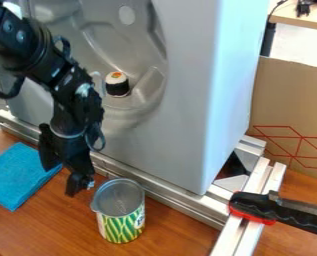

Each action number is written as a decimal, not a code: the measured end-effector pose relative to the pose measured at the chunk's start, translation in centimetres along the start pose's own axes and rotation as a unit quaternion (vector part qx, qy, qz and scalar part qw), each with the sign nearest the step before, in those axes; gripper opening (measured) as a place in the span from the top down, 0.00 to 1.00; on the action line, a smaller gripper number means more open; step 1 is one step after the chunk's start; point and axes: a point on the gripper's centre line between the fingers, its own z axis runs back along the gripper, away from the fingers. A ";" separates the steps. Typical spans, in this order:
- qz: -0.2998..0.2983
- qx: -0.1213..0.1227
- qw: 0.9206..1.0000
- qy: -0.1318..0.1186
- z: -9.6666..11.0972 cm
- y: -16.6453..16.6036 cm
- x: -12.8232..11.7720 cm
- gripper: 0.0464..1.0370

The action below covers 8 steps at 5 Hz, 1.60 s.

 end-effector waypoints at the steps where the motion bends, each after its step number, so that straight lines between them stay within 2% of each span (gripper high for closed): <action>1: 0.005 -0.020 0.999 -0.033 0.0 -1.4 1.0 0.04; 2: -0.055 -0.114 0.991 -0.052 0.5 -4.4 1.4 0.04; 3: -0.153 -0.202 0.965 -0.073 1.9 -6.9 2.2 0.04; 4: -0.178 -0.245 0.951 -0.070 2.5 -8.1 1.7 0.04; 5: -0.162 -0.204 0.964 -0.051 3.4 -7.4 1.2 0.04; 6: -0.110 -0.123 0.986 -0.032 4.8 -3.9 0.1 0.04; 7: -0.066 -0.076 0.995 -0.015 6.1 0.2 -2.5 0.04; 8: -0.046 -0.080 0.996 -0.002 6.9 2.3 -4.8 0.04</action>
